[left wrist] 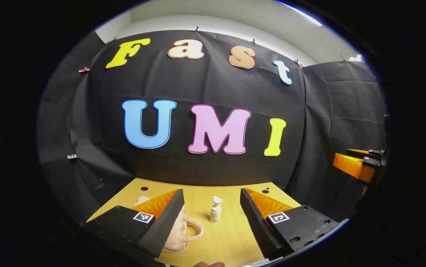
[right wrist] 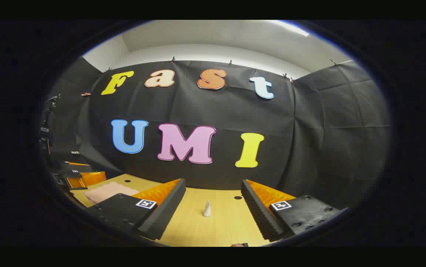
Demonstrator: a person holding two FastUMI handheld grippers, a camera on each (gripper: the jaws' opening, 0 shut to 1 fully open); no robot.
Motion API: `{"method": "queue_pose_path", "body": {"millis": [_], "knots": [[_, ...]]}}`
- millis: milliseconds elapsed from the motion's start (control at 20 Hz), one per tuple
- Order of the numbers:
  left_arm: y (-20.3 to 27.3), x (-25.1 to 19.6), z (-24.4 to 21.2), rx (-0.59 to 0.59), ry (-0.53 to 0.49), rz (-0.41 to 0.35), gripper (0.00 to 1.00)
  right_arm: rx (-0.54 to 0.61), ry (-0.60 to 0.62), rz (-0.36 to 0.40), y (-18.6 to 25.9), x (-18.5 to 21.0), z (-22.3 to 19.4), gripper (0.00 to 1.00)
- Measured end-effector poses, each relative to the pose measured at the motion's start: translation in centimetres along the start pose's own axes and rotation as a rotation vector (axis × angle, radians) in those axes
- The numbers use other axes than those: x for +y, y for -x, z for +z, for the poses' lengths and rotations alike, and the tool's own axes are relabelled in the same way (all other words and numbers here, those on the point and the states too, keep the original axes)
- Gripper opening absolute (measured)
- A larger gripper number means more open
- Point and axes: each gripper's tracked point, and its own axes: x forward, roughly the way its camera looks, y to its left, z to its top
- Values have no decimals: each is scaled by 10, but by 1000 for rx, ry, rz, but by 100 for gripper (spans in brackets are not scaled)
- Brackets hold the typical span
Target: First open the suitcase, pack the skin care products into it, and then close the suitcase.
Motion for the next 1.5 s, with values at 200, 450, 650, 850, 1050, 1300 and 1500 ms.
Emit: {"method": "queue_pose_path", "body": {"millis": [200,450,650,850,1050,1300,1500], "knots": [[0,1,1,-5,-15,-6,96,3,5,10,-2,5,-3,95],[1,-3,9,-37,-63,-16,96,7,3,14,-7,7,-3,96],[0,-7,13,-62,-106,-22,96,7,9,10,-9,6,-2,95],[-6,-13,0,-30,-65,-52,96,12,11,6,-11,5,-5,94],[-21,-13,-39,77,71,-137,96,22,-16,4,-11,7,-8,96],[-54,4,-110,271,176,-101,96,1,20,59,-25,10,-11,95],[-94,1,-167,429,185,-43,96,-3,35,120,-48,1,-24,95]]}}
